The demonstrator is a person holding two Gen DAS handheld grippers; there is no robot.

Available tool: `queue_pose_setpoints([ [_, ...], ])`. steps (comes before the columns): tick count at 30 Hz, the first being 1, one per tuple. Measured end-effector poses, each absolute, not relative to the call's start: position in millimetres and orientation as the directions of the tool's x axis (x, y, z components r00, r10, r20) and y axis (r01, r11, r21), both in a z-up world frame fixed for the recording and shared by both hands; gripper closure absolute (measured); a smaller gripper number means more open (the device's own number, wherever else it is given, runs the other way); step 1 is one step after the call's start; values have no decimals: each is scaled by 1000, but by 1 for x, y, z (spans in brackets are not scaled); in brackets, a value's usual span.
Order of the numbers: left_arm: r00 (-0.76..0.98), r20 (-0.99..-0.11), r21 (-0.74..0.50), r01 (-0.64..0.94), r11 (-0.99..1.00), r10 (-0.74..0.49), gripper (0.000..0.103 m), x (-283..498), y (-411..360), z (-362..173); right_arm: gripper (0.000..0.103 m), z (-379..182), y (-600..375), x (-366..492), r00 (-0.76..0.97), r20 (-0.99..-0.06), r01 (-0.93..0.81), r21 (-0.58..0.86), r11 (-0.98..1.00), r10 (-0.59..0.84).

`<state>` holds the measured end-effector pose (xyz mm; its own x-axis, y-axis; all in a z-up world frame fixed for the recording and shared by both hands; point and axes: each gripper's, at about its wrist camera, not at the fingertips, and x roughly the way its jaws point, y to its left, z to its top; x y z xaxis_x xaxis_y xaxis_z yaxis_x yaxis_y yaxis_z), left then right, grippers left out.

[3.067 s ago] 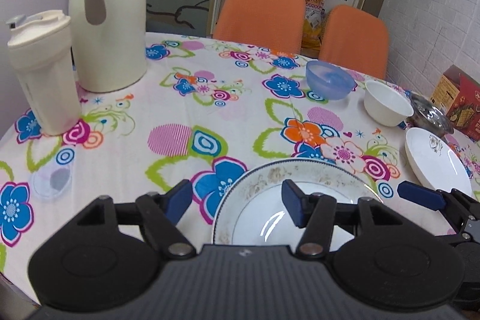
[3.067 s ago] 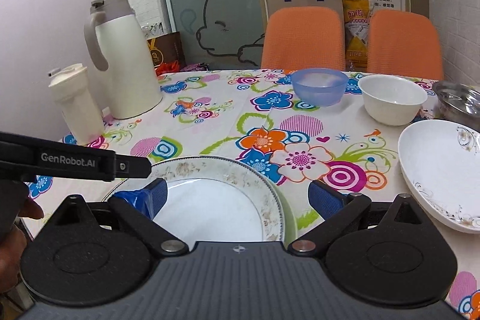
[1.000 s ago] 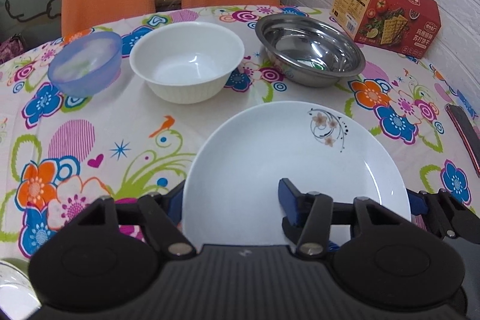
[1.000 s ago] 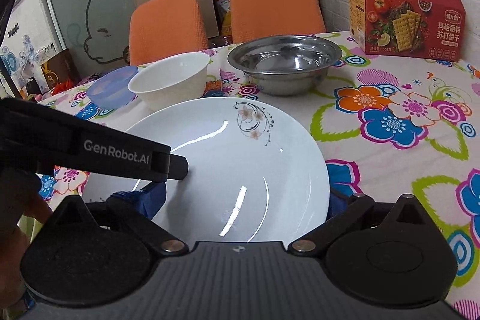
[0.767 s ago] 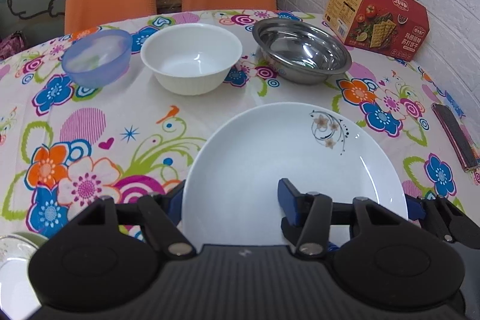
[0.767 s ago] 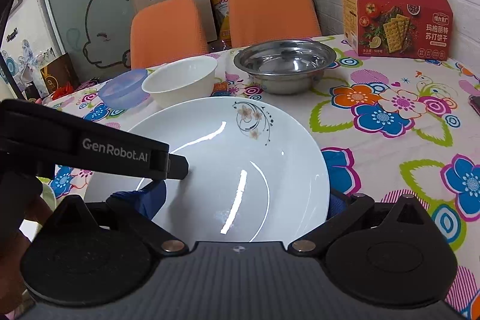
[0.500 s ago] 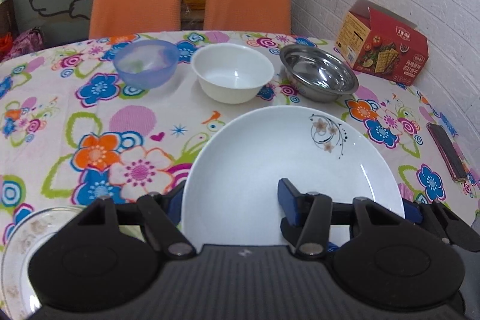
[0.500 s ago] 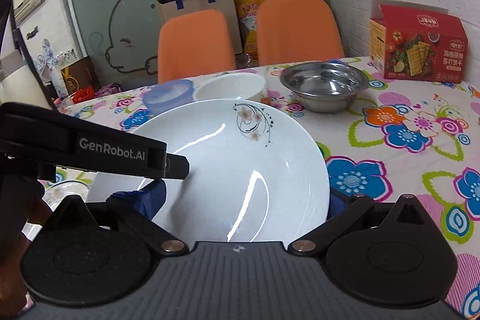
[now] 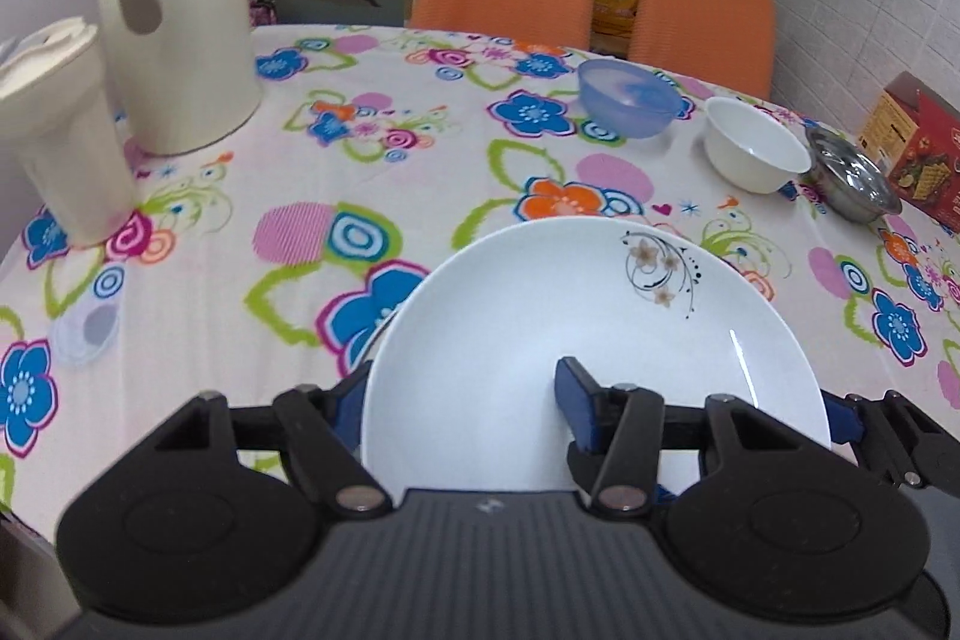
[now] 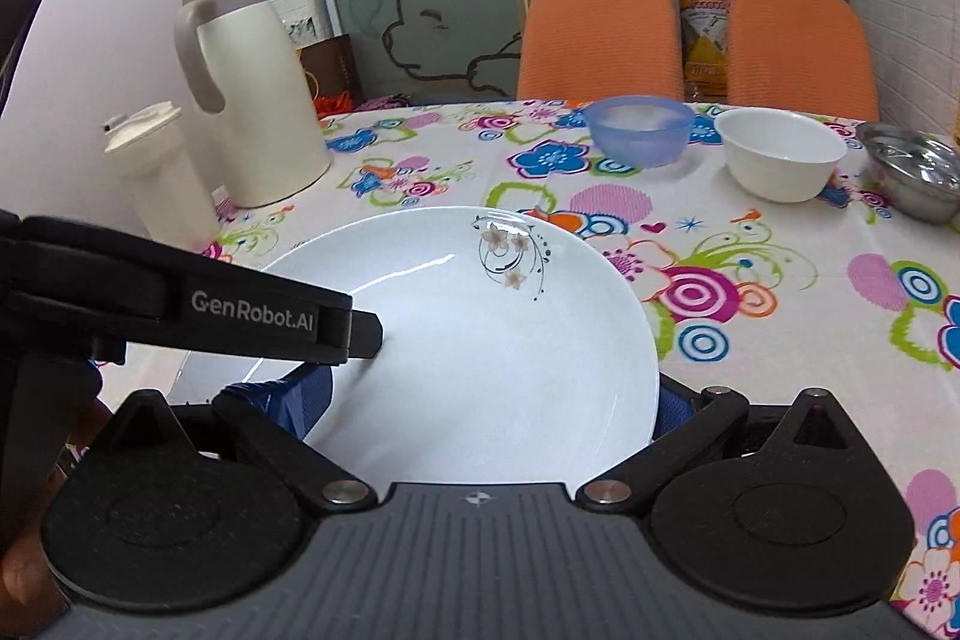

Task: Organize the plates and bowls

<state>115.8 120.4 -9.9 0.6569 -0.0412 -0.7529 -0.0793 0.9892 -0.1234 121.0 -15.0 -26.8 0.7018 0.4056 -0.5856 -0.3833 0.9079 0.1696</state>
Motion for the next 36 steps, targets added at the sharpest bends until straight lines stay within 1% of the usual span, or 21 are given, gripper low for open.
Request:
queue_pose_setpoints([
  [3,659,-748,-165,-75,983,-75,52,113,131,-17,12,-29,-4,115,717,-589,-388,107,915,373],
  [6,671,-737,-168,-61,984,-84,51,113,131,-18,12,-33,-6,120,701,-605,-385,125,914,378],
  [8,670,-734,-193,-52,980,-109,50,115,133,-21,12,-36,-7,125,695,-614,-385,122,915,374],
  [12,669,-722,-278,-50,959,-174,48,115,144,-22,14,-36,-4,126,701,-602,-399,111,910,381],
  [14,671,-717,-301,-50,952,-192,48,114,149,-21,14,-34,-4,126,710,-593,-406,95,909,379],
  [18,669,-708,-344,-49,938,-225,42,113,158,-16,14,-32,-10,127,734,-580,-382,77,921,353],
  [19,667,-710,-339,-41,940,-226,42,113,158,-15,14,-32,-11,128,733,-584,-379,76,922,349],
  [22,660,-724,-279,-13,960,-201,35,115,151,-11,14,-35,-14,130,728,-590,-374,87,924,350],
  [23,660,-733,-236,-20,972,-165,30,116,148,-10,14,-35,-15,131,727,-591,-374,87,923,350],
  [24,669,-734,-184,-28,983,-118,30,116,144,-8,14,-35,-16,131,727,-591,-374,88,923,350],
  [25,690,-721,-93,-13,996,-58,29,114,137,-4,14,-36,-16,131,727,-591,-373,90,924,351],
  [26,707,-707,-26,11,1000,-26,30,112,129,-1,14,-36,-17,131,724,-592,-374,93,923,353],
  [27,717,-696,3,43,999,-29,30,110,124,2,14,-37,-18,131,722,-594,-374,97,922,355],
  [30,724,-686,5,98,995,-68,29,110,112,9,14,-38,-21,131,715,-598,-375,112,920,364],
  [34,769,-638,33,68,997,-31,28,108,104,18,14,-33,-37,129,719,-586,-366,137,921,373],
  [36,767,-639,17,76,997,-48,27,109,100,19,14,-30,-54,131,729,-581,-348,143,927,363],
])
